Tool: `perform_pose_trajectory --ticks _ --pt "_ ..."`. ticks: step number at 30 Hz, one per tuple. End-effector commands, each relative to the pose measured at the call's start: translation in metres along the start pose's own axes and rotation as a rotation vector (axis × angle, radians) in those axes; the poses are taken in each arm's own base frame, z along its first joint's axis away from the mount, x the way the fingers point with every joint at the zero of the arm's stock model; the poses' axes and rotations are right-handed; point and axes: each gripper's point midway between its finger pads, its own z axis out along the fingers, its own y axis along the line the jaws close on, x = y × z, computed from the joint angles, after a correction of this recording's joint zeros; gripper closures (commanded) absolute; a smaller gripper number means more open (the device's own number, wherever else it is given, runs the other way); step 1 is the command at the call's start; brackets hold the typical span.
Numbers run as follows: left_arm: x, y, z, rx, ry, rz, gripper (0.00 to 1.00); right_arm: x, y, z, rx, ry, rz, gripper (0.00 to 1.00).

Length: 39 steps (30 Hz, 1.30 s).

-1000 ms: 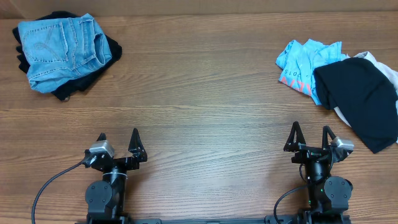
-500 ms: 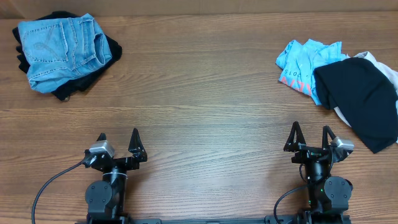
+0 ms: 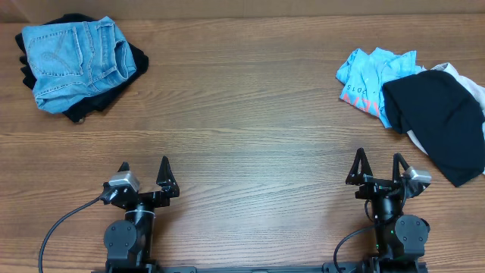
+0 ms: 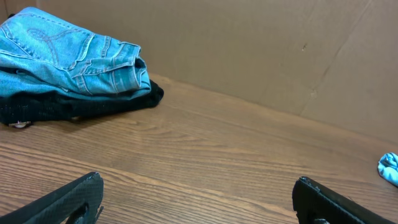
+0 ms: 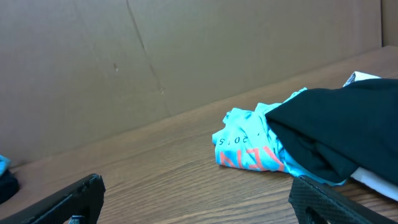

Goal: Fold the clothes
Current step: 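Open the right gripper and move it toward the right clothing pile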

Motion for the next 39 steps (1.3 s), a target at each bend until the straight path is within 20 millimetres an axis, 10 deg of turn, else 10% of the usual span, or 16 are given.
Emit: perform_pose_trajectory --ticks 1,32,39 --pt "-0.002 0.001 -0.001 -0.006 -0.015 0.019 0.00 0.001 -0.003 0.000 0.011 -0.008 -0.006 0.00" --pt "-0.002 0.001 -0.001 -0.006 -0.015 0.019 0.00 0.001 -0.003 0.000 0.010 -0.008 -0.004 0.00" --pt "-0.002 0.001 -0.001 -0.006 -0.015 0.019 0.00 0.014 0.052 -0.008 -0.290 0.140 0.399 0.00"
